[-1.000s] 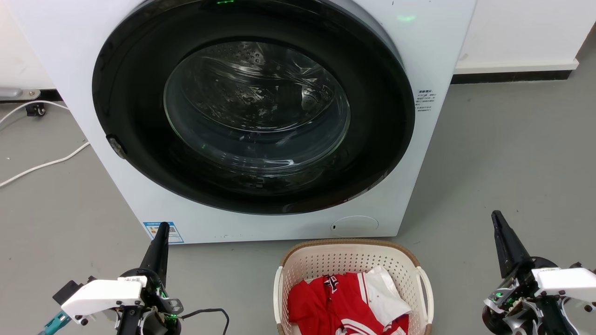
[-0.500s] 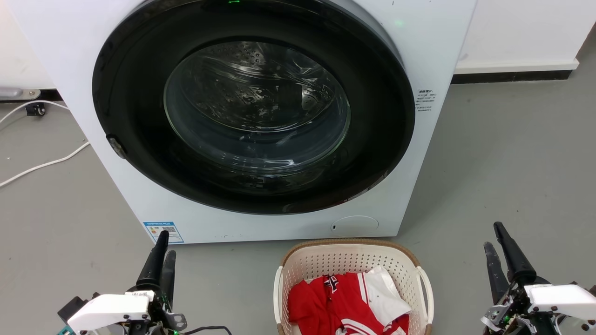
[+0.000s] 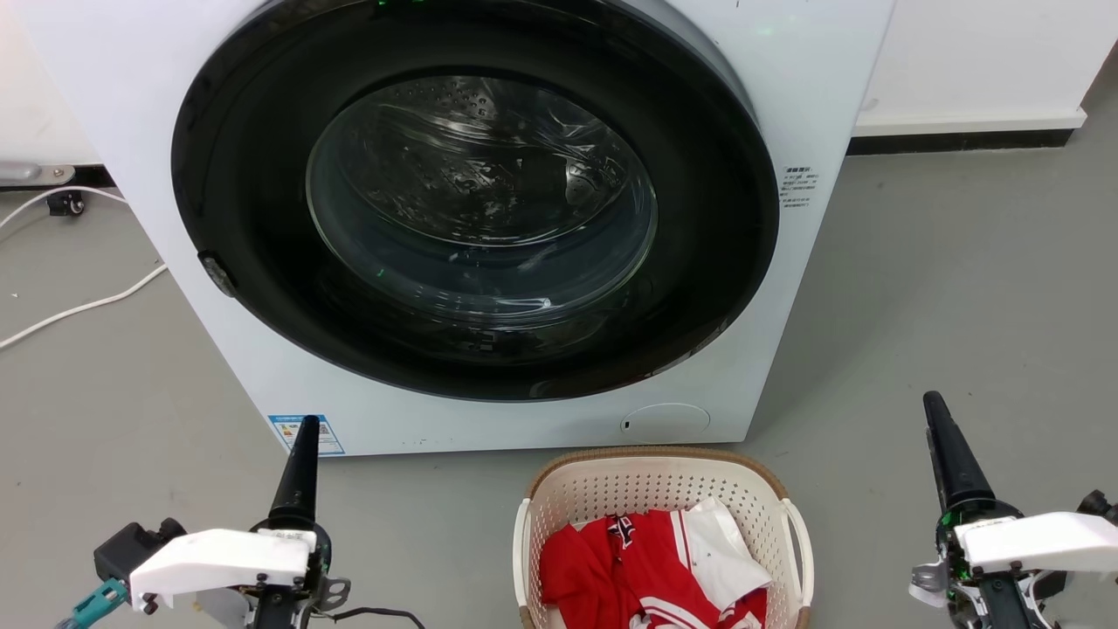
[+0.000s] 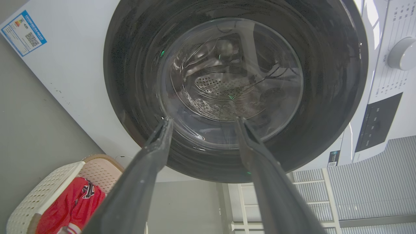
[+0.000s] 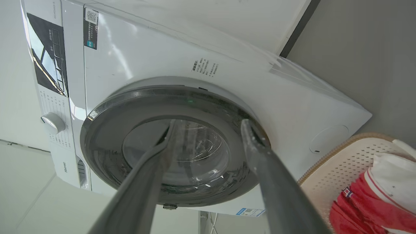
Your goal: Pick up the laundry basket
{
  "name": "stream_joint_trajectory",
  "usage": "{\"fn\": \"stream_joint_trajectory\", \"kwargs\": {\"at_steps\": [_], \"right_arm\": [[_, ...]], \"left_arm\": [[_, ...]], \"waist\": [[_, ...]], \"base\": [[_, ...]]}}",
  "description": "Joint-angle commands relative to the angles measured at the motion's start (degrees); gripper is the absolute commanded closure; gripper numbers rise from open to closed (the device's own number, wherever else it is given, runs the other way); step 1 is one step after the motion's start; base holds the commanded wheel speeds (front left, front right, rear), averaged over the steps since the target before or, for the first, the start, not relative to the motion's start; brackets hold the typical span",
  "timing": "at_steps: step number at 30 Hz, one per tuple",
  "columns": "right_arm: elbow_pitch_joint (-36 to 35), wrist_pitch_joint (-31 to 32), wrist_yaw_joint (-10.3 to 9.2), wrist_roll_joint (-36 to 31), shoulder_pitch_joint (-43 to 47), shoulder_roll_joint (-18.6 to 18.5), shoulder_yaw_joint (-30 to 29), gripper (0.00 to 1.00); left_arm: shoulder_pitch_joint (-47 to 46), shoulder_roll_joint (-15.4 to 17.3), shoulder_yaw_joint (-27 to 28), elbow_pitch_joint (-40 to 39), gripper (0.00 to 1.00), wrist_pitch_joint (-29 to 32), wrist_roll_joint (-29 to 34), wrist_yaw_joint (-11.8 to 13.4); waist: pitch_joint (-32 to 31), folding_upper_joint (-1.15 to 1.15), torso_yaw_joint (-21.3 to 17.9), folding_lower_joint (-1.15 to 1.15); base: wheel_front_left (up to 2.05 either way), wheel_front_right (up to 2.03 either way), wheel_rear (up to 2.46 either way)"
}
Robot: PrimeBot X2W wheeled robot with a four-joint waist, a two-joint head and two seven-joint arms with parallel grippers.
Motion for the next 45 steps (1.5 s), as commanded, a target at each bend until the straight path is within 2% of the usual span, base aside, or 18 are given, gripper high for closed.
{"fn": "stream_joint_trajectory", "kwargs": {"at_steps": [1, 12, 22, 33, 45], "right_arm": [[-1.66, -0.55, 0.01, -3.03, -0.2, -0.2, 0.31, 0.0], [-3.28, -3.08, 0.01, -18.51, 0.76, -0.21, 1.61, 0.0], [-4.96, -5.12, 0.01, -30.14, 1.74, -0.22, 2.63, 0.0], [-6.17, -7.14, 0.01, -39.76, 2.8, -0.22, 1.8, 0.0], [-6.67, -8.99, 0.01, -47.01, 3.86, -0.23, 2.4, 0.0]], "left_arm": [[-0.7, 0.22, -0.33, -1.5, 0.0, -0.57, 2.62, 0.5], [0.01, 0.26, -3.07, -2.69, 0.0, -3.11, 16.89, 3.08], [0.28, 0.35, -4.73, -3.16, 0.0, -5.15, 26.82, 4.58], [0.59, 1.0, -6.87, -3.75, 0.0, -7.23, 35.73, 6.34], [1.33, 1.25, -8.61, -4.42, 0.0, -9.05, 42.85, 7.43]], "waist": [[0.01, 0.0, 0.01, 0.0], [0.03, 0.0, 0.07, 0.0], [0.08, 0.0, 0.17, 0.0], [-0.01, 0.0, 0.3, 0.0], [-0.18, 0.0, 0.44, 0.0]], "base": [[0.0, 0.0, 0.0], [0.0, 0.0, 0.0], [0.0, 0.0, 0.0], [0.0, 0.0, 0.0], [0.0, 0.0, 0.0]]}}
